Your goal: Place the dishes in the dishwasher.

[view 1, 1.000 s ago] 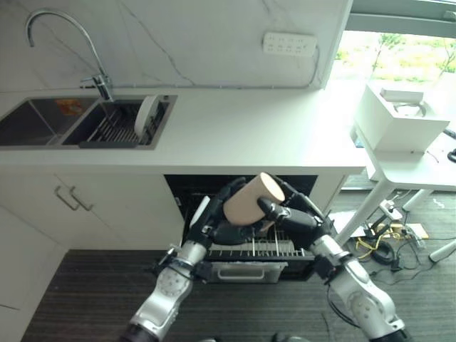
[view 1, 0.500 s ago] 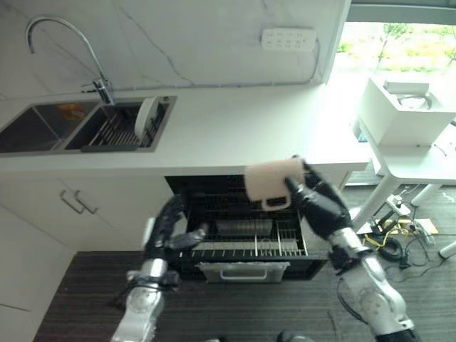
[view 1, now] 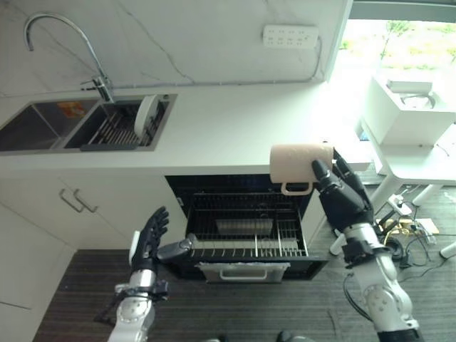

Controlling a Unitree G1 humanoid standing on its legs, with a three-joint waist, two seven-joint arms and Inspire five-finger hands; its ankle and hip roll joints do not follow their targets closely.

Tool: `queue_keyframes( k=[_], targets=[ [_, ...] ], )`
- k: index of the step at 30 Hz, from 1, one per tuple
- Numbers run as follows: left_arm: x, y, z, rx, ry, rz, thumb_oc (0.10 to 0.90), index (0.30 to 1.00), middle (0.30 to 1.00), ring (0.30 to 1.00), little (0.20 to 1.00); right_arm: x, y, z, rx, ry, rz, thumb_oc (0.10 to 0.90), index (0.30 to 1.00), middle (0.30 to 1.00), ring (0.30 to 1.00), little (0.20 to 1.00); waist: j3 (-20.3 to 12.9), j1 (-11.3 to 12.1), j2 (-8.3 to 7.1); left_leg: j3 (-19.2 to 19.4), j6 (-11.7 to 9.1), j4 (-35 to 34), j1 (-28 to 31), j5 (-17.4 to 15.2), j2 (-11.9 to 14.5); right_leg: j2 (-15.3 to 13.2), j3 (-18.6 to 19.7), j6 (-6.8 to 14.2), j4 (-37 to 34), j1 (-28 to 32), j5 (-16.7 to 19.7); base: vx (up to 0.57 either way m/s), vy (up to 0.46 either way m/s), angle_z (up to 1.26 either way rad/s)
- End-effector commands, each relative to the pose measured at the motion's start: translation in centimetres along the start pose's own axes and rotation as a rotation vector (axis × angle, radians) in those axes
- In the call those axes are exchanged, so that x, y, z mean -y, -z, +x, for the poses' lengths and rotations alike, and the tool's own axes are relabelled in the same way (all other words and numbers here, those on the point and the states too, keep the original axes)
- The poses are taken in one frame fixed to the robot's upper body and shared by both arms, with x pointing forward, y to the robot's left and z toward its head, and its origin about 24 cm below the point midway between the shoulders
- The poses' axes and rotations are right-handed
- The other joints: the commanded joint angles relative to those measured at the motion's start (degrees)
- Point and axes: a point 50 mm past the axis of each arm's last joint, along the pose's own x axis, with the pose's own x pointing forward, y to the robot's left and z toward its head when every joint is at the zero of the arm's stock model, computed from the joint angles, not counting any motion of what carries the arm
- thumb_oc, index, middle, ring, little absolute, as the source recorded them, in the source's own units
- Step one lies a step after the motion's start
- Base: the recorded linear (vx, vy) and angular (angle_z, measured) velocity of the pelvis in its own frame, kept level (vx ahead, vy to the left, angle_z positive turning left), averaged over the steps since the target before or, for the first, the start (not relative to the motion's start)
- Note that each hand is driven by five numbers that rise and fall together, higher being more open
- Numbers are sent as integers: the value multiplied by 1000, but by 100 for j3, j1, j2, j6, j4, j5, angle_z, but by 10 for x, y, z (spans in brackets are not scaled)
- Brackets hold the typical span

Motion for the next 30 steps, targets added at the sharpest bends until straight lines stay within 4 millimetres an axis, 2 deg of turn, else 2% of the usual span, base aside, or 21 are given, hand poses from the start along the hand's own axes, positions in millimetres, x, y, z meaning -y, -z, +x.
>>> queue_keyframes(
  k=[1, 5, 6, 8, 10, 15, 19, 27, 30],
  targets=[
    [2, -74, 24, 350, 102, 39, 800, 900, 900, 900, 900, -38, -48, 11, 283, -184, 73, 400, 300, 300, 300, 300, -218, 40, -108, -269, -94, 40, 149, -368, 370, -358, 177, 549, -247, 314, -179, 0, 0, 0],
    [14, -94, 27, 393, 225, 107, 800, 900, 900, 900, 900, -35, -40, 10, 236, -172, 135, 400, 300, 300, 300, 300, -212, 13, -77, -276, -84, 40, 143, -355, 369, -350, 176, 559, -247, 314, -176, -8, -2, 0],
    [22, -100, 28, 403, 299, 195, 800, 900, 900, 900, 900, -34, -36, 10, 216, -168, 178, 400, 300, 300, 300, 300, -207, -12, -56, -269, -80, 40, 142, -346, 376, -343, 175, 564, -247, 310, -169, -33, -7, -1],
    [30, -101, 30, 381, 377, 307, 800, 900, 900, 900, 900, -32, -33, 10, 204, -160, 191, 400, 300, 300, 300, 300, -207, -51, -22, -248, -78, 40, 145, -340, 387, -338, 170, 572, -247, 311, -163, -16, -4, 0],
    [34, -103, 35, 357, 400, 332, 800, 900, 900, 900, 900, -32, -31, 10, 198, -162, 197, 400, 300, 300, 300, 300, -213, -87, -3, -231, -69, 40, 151, -347, 383, -332, 182, 584, -247, 308, -164, 0, 0, 0],
    [45, -91, 43, 242, 467, 409, 800, 900, 900, 900, 900, -33, -28, 11, 189, -172, 206, 400, 300, 300, 300, 300, -230, -189, 20, -182, -64, 40, 154, -346, 397, -300, 257, 602, -247, 273, -159, -1, -3, -2],
    [53, -71, 50, 100, 545, 558, 800, 900, 900, 900, 900, -34, -29, 13, 180, -185, 209, 400, 300, 300, 300, 300, -223, -292, 52, -124, -52, 40, 153, -344, 411, -263, 340, 614, -247, 231, -151, -4, 3, -10],
    [52, -54, 59, -41, 560, 682, 800, 900, 900, 900, 900, -34, -28, 14, 156, -195, 221, 400, 300, 300, 300, 300, -214, -445, 74, -30, -37, 40, 154, -339, 425, -208, 480, 632, -247, 170, -141, 12, 11, -8],
    [51, -48, 60, -81, 566, 671, 800, 900, 900, 900, 900, -34, -28, 13, 147, -195, 224, 400, 300, 300, 300, 300, -206, -481, 77, -8, -31, 40, 145, -336, 424, -200, 513, 640, -247, 146, -135, 31, 13, -5]
  ],
)
